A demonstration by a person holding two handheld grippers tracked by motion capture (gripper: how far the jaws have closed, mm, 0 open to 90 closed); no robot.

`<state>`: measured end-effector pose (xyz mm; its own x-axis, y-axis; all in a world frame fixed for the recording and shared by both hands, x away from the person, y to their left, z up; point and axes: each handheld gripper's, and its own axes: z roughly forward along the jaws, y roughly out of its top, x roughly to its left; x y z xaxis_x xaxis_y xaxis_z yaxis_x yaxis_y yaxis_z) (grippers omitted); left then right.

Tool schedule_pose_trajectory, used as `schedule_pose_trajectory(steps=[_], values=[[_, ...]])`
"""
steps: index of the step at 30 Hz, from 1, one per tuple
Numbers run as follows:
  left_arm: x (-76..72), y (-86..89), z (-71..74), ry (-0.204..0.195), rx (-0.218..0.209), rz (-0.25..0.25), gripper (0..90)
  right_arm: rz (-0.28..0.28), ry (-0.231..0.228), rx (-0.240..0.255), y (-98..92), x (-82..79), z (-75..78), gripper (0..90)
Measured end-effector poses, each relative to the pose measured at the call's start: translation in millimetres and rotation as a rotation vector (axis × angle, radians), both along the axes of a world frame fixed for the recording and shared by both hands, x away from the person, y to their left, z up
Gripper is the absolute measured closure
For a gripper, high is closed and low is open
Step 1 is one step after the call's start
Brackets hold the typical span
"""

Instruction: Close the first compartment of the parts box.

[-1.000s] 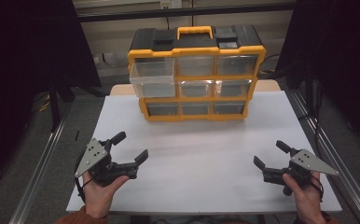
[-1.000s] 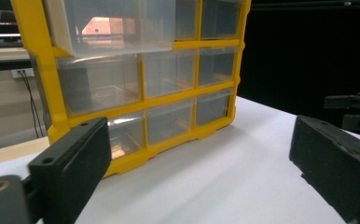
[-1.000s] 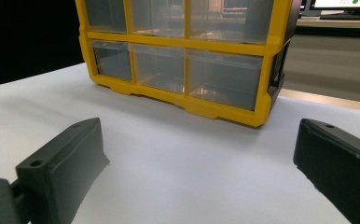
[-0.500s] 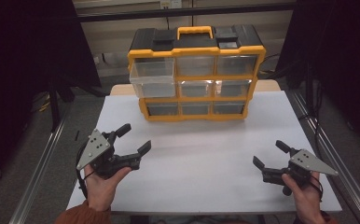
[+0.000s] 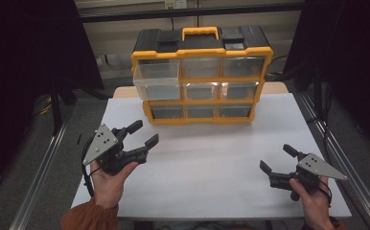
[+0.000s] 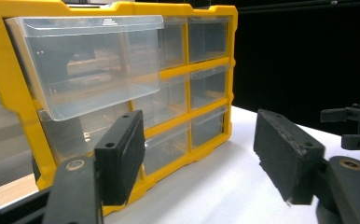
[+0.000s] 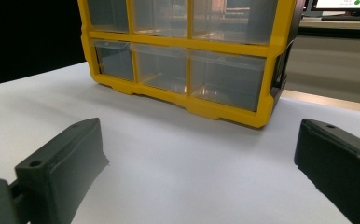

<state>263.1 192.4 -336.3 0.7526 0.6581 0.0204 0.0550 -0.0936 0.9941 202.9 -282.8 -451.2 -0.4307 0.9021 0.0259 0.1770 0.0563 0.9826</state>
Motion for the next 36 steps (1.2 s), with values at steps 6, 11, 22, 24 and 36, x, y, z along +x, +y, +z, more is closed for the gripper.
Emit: schedule_pose_trajectory(steps=[6, 11, 22, 24, 36], values=[[4.6, -1.2, 1.0, -0.01, 0.005, 0.013, 48.3, 0.007, 0.003, 0.002, 0.6, 0.2, -0.3, 1.5], [10.8, -2.3, 1.8, -0.021, 0.023, 0.012, 56.6, 0.006, 0.003, 0.001, 0.7, 0.0, -0.1, 1.5], [20.6, -10.6, 1.6, -0.027, 0.035, -0.009, 75.3, 0.009, 0.0, 0.001, 0.8, 0.0, 0.1, 1.5], [22.5, -11.2, 2.7, -0.031, 0.025, -0.013, 78.9, 0.012, -0.001, 0.002, 0.7, -0.1, 0.2, 1.5], [31.8, -19.5, 13.4, -0.043, 0.017, -0.022, 90.0, 0.019, -0.004, 0.007, 0.9, -0.2, 0.5, 1.1]])
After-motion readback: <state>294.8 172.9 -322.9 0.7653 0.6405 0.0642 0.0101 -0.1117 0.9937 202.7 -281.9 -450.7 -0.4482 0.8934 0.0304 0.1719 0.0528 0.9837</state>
